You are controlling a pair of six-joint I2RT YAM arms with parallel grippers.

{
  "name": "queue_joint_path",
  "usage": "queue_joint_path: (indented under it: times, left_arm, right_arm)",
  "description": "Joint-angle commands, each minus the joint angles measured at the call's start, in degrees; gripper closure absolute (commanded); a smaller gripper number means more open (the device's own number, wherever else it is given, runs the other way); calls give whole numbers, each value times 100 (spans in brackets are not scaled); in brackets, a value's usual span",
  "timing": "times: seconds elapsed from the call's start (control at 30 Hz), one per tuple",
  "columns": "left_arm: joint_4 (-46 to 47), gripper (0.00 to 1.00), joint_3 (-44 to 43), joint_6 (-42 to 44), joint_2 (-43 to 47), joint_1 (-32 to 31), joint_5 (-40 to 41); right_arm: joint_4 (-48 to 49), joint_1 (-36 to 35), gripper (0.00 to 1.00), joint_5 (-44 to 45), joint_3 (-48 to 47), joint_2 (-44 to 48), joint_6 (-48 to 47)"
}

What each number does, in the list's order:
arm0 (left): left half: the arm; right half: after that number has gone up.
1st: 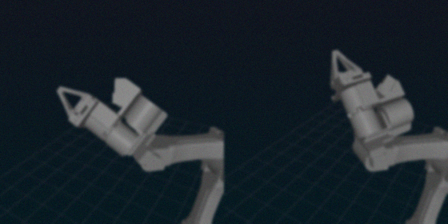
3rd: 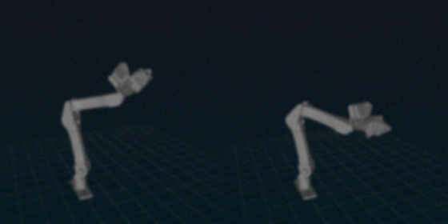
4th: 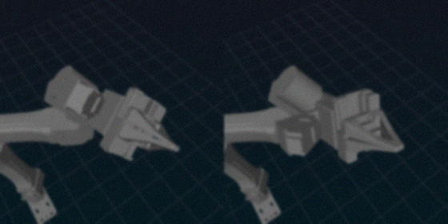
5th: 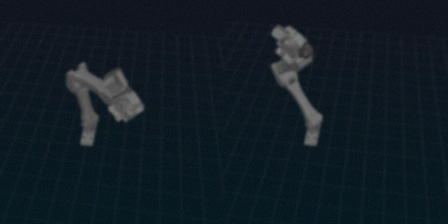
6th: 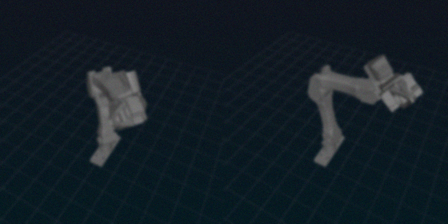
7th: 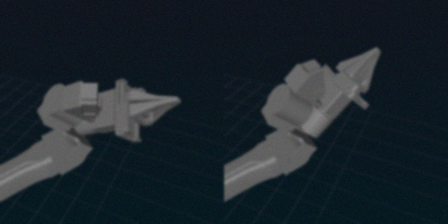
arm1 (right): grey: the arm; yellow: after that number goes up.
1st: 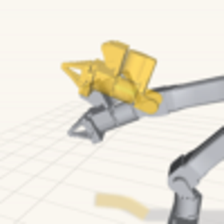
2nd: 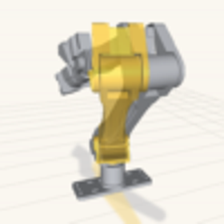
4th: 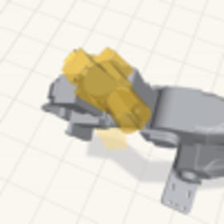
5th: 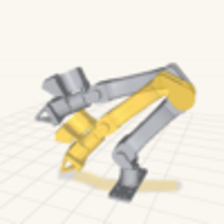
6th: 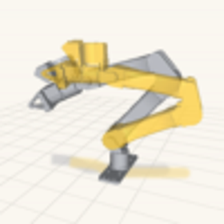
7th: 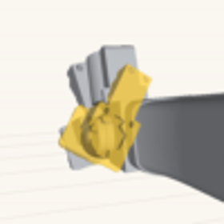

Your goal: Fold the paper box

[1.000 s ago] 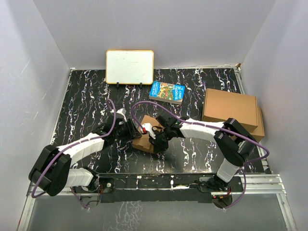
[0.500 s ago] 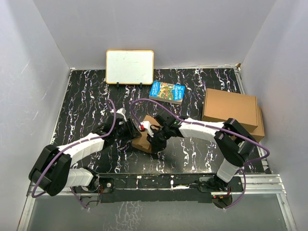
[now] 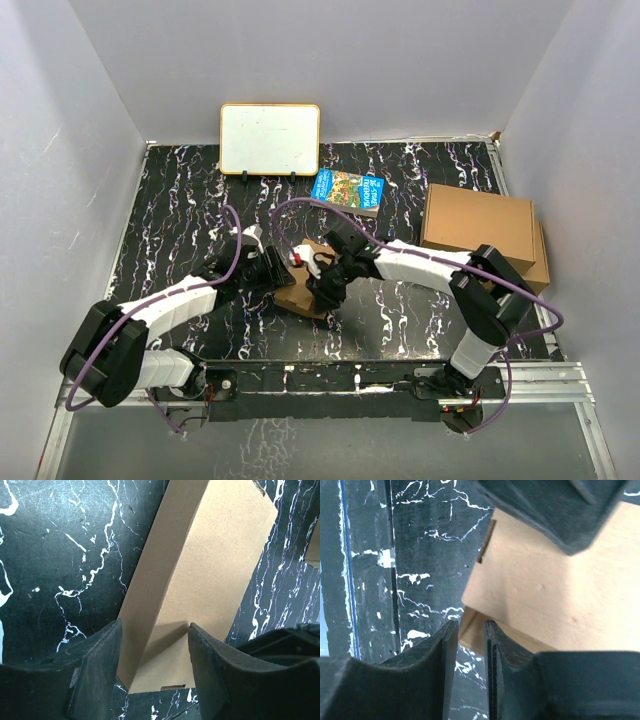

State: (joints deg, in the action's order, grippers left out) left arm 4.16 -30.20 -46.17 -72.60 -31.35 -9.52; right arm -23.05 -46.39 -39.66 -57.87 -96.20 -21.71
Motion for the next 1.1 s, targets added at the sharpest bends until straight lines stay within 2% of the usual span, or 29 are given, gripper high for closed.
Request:
queue_joint_path:
  times: [0.0,0.13,0.27,0.33,0.47,0.57,0.67,0.87,1.07]
  left_arm:
    - [-539,44,-339,245,278,29,179]
    - [-1000,37,-613,456,521,71,478]
    - [-1421,39,-753,552,923,81,659]
    - [-1497,46,-690,533,1157,92,590]
    - [-1674,65,-410,375,1630,86,388]
    - [-1957,81,-163,221,1967,84,238]
    - [-2157,91,119,40,2292,78,6]
    - [-1801,92,717,-206,2516,77,-457]
    - [-1090,89,786,-121,1699,75,-631]
  right_arm:
    - [-292,522,67,-674,-330,577,-871]
    - [-434,1110,64,-1151,-327,890,-1161]
    - [31,1650,66,-1008,-214,1097,-823]
    - [411,1917,69,-619,-135,1184,-528]
    - [1011,2135,89,486,-136,1040,-301]
    - [1015,2144,92,977,-457,669,-515]
    - [994,2156,92,1243,-930,208,-778]
    - [450,2153,92,1053,-1807,-861,-1245]
    - [192,2023,92,746,-1875,-1160,-1621]
